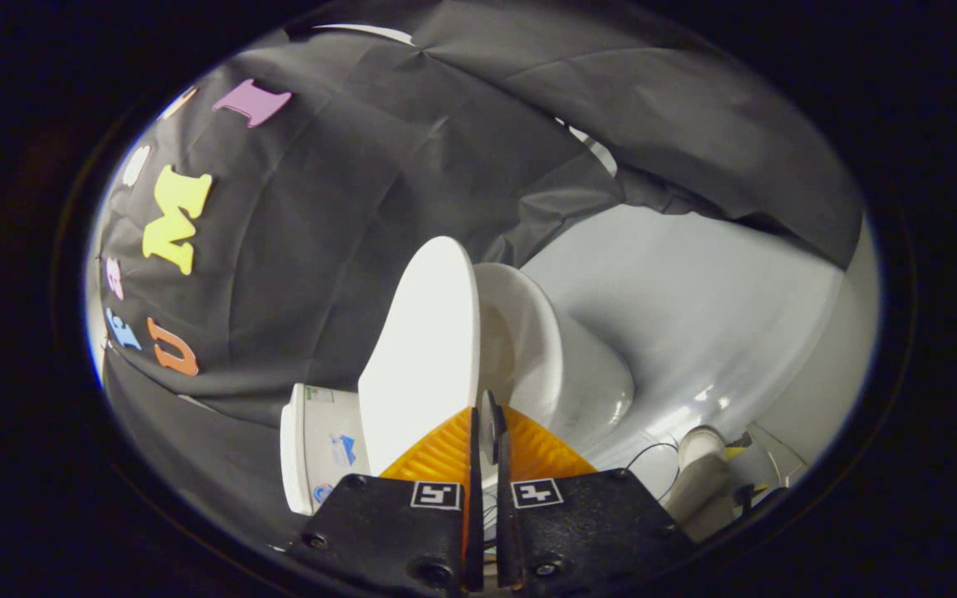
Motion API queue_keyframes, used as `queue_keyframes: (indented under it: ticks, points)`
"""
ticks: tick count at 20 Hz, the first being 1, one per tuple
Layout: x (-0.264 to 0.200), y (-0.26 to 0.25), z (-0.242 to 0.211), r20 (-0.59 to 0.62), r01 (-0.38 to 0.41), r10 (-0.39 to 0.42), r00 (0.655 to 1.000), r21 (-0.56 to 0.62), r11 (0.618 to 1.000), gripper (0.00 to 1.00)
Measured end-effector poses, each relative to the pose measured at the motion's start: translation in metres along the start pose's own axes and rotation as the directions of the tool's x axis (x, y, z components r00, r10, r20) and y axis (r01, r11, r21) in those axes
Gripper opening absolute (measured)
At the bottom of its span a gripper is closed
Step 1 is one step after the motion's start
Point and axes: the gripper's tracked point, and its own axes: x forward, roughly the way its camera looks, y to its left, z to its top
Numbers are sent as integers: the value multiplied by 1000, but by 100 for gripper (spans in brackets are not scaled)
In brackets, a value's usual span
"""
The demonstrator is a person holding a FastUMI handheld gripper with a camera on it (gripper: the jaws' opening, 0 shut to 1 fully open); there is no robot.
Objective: Open the toilet lid.
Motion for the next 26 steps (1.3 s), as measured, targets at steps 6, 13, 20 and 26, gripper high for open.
queue_keyframes:
  ticks: [6,13,20,26]
  points:
    - [-23,51,11,43,-31,33,999,-36,999,9]
    - [-49,147,5,53,-109,119,991,-166,980,9]
    - [-66,194,-16,103,24,17,995,-375,927,10]
    - [-73,230,-33,85,8,24,996,-365,931,10]
